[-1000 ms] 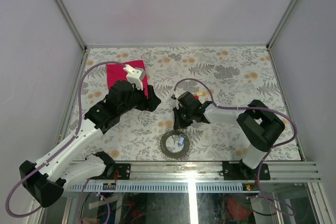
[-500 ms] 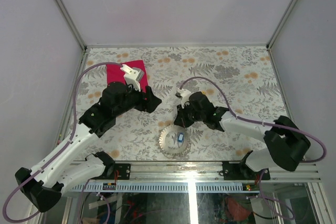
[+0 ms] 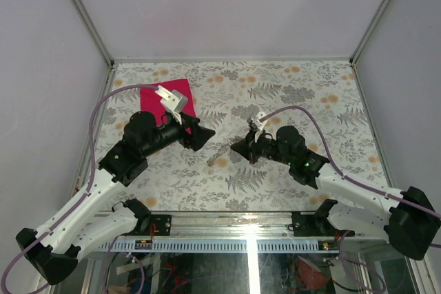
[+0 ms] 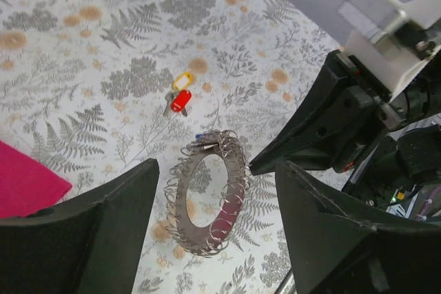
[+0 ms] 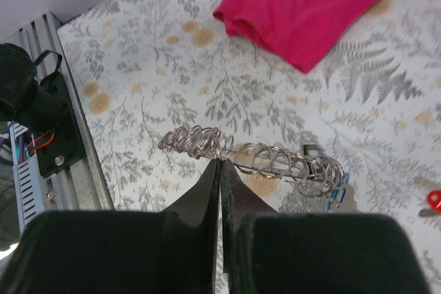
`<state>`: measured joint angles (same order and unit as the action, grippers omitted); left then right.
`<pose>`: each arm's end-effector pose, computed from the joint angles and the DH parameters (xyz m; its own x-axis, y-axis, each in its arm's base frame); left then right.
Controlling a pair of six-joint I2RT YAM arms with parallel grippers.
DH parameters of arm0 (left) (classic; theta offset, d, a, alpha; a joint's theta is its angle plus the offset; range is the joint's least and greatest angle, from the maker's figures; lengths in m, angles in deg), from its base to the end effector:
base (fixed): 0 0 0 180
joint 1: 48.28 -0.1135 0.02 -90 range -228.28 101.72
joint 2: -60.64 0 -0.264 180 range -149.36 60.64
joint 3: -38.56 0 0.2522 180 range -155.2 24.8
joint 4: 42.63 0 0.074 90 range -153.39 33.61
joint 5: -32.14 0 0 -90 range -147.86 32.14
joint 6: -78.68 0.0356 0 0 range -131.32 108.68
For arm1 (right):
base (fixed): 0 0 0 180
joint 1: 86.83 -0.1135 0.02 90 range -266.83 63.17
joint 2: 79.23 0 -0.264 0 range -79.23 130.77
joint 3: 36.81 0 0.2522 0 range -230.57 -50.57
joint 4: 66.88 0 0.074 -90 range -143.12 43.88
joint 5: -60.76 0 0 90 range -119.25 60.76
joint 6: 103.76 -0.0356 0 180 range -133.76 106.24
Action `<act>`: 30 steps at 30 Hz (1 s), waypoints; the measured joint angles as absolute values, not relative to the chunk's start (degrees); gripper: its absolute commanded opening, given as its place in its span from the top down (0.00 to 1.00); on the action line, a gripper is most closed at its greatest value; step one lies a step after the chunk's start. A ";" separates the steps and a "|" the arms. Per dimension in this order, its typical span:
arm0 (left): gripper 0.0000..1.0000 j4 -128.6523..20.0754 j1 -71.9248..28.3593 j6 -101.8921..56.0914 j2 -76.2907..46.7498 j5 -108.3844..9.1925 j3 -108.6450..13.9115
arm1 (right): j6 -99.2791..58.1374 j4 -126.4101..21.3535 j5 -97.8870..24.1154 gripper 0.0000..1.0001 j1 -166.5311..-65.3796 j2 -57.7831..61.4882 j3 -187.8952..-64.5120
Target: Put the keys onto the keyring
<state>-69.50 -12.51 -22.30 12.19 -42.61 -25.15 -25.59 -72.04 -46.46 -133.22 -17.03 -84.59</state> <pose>0.1522 -0.1212 0.3556 -0.3075 -0.0049 -0.9515 0.7277 0.6430 -0.2385 0.1632 0.1866 0.2668 -0.2917 -0.0223 -0.9562 -0.8514 0.4617 0.2490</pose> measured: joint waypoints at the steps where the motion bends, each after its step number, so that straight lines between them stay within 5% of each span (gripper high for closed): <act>1: 0.32 -68.18 -12.51 -22.09 12.76 -42.42 -24.52 | -24.70 -73.29 -46.46 1.00 -133.22 -18.11 -84.00; 22: 0.37 -50.87 -12.51 -27.13 6.53 -31.36 -21.65 | -13.05 -74.75 -46.94 1.00 -133.20 -26.91 -84.59; 30: 0.47 -49.69 -12.49 -28.18 6.16 -29.56 -21.00 | -13.64 -74.31 -47.53 1.00 -133.20 -27.98 -85.86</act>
